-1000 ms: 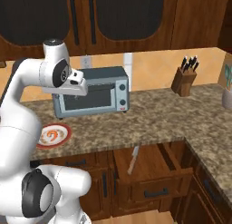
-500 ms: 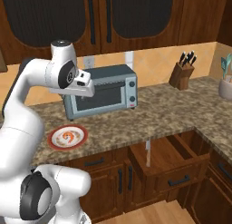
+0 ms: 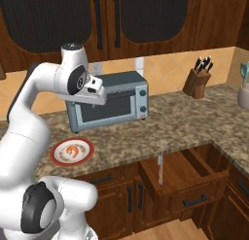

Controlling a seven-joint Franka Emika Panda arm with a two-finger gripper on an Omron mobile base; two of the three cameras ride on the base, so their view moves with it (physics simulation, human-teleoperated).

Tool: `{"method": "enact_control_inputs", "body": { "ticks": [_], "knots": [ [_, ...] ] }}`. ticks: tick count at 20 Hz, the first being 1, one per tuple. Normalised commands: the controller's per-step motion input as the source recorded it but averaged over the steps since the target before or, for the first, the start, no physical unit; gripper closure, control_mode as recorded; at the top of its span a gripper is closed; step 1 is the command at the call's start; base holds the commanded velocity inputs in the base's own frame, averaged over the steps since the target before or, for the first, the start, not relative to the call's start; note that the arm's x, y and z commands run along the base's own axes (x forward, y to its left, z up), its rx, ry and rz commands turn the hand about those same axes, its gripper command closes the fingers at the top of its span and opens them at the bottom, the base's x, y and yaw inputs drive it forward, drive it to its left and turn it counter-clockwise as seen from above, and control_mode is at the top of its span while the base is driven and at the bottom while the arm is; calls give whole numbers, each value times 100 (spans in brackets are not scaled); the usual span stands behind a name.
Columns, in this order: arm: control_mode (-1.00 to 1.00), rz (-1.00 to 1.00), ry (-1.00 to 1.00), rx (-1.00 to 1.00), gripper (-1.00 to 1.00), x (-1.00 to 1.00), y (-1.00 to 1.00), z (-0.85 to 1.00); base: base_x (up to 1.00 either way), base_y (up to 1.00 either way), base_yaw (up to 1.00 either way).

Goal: Pick up the knife from the drawer and place it on the cutting board. Then place the meat from the plate to the cutting board.

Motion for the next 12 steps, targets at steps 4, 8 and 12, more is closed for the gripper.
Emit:
{"method": "enact_control_inputs", "body": {
  "ticks": [4,8,12],
  "knots": [
    [-100,-32,0,11,-100,0,-100,-76,0,0,0],
    [-100,-31,0,16,-100,0,-100,-96,0,0,0],
    [-100,-25,0,25,-100,-8,-100,-84,0,0,0]
  ]
}}
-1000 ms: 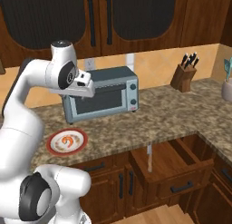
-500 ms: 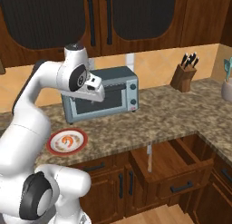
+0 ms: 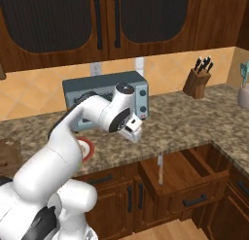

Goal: Pick up the knife from the drawer and place it on the cutting board. Then place the meat from the plate to the cutting board.

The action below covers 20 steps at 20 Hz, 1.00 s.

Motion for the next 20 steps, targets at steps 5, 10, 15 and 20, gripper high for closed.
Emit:
{"method": "enact_control_inputs", "body": {
  "ticks": [5,10,15,20],
  "knots": [
    [-100,-18,1,11,-100,-1,-100,-49,0,0,0],
    [-100,-18,0,0,-100,-6,-94,-31,0,0,0],
    [-100,-20,6,0,-100,-1,-70,-50,0,0,0],
    [-100,-14,16,0,-100,4,-73,-55,0,0,0]
  ]
}}
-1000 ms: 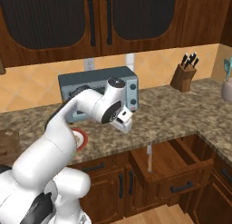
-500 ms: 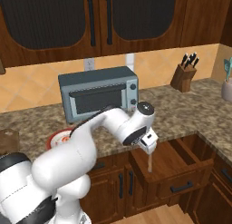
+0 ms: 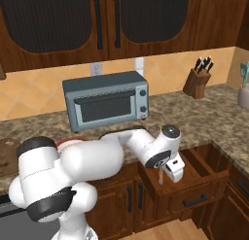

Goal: Pick up the knife from the drawer and place it on the cutting board. Then place the meat from the plate to the cutting board.

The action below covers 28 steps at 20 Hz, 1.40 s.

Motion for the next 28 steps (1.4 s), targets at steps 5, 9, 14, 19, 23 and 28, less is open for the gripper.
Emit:
{"method": "enact_control_inputs", "body": {
  "ticks": [5,9,14,19,23,28],
  "knots": [
    [-100,-8,5,0,-100,0,-58,-51,0,0,0],
    [-100,-1,-6,0,-100,8,-35,-46,0,0,0],
    [-100,0,-9,0,-100,18,-30,-43,0,0,0],
    [-100,-2,7,0,-100,4,-50,-50,0,0,0],
    [-100,-2,20,0,-100,-13,-74,-45,0,0,0],
    [-100,-4,14,10,-100,-89,-98,-17,0,0,0]
  ]
}}
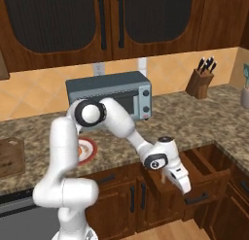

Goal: Pick up the knife from the drawer and place it on the cutting board. Then place the meat from the plate to the cutting board.

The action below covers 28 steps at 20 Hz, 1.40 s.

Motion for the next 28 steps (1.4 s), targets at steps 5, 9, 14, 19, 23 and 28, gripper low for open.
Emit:
{"method": "enact_control_inputs", "body": {
  "ticks": [5,9,14,19,23,28],
  "knots": [
    [-100,-8,7,22,-100,-100,-100,-3,0,0,0],
    [-100,-12,4,19,-100,-100,-100,4,0,0,0],
    [-100,-5,-12,21,-100,-62,-55,83,0,0,0],
    [-100,2,-13,26,-100,10,8,100,0,0,0],
    [-100,27,-1,28,-100,66,20,52,0,0,0],
    [-100,38,2,15,-100,98,24,14,0,0,0]
  ]
}}
